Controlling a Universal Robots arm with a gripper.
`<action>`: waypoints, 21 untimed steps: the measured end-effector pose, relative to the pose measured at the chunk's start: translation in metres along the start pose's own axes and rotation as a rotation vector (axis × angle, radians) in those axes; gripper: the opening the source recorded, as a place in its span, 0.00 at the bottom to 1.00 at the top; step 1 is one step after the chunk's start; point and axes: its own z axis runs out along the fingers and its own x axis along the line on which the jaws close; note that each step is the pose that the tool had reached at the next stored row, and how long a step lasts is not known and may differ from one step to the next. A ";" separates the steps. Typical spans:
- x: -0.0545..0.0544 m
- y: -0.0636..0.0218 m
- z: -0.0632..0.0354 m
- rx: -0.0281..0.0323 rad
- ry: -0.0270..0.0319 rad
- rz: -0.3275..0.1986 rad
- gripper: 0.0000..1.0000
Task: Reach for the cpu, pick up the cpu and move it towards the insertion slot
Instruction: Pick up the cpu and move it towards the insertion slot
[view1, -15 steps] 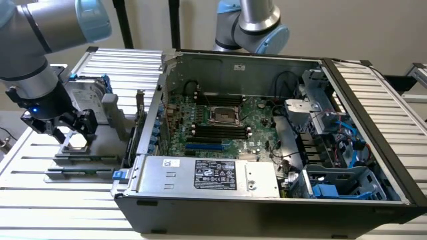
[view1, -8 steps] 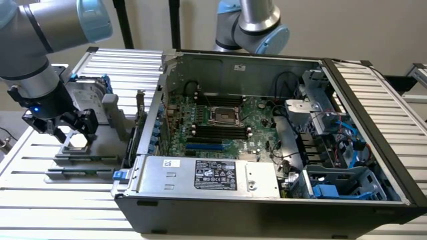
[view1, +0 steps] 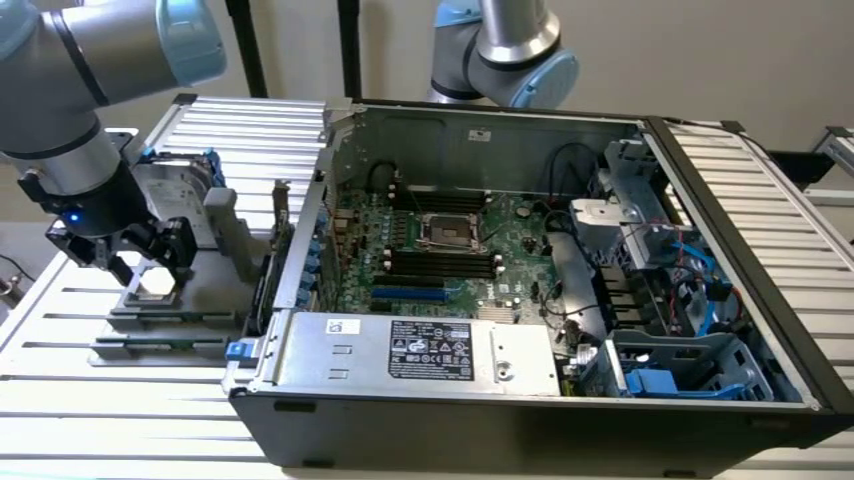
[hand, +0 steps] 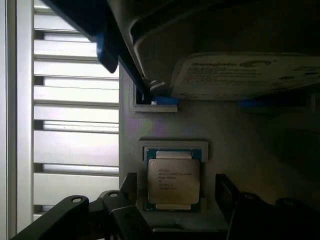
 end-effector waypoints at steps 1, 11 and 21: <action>0.000 0.0003 0.0003 0.0009 0.0000 0.000 0.73; 0.000 0.0023 0.0039 0.0105 0.0003 0.000 0.73; 0.000 0.0024 0.0062 0.0140 0.0005 0.000 0.73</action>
